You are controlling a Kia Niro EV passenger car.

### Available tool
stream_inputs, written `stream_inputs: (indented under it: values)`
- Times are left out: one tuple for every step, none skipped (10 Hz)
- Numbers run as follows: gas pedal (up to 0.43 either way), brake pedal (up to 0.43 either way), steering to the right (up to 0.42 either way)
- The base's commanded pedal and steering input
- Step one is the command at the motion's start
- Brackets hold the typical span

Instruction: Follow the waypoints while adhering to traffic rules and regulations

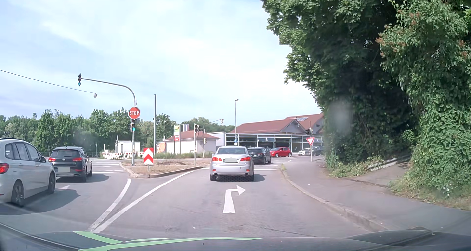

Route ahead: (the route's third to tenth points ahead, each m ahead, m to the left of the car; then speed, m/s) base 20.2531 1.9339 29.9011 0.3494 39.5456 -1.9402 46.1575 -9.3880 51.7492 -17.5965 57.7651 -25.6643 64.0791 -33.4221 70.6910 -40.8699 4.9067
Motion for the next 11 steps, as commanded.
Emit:
stream_inputs:
  values:
    - [0.189,0.0,-0.018]
    - [0.189,0.0,-0.016]
    - [0.189,0.0,-0.015]
    - [0.177,0.0,-0.012]
    - [0.169,0.0,-0.012]
    - [0.157,0.0,-0.011]
    - [0.157,0.0,-0.009]
    - [0.15,0.0,-0.006]
    - [0.087,0.0,-0.005]
    - [0.0,0.0,-0.005]
    - [0.0,0.0,-0.004]
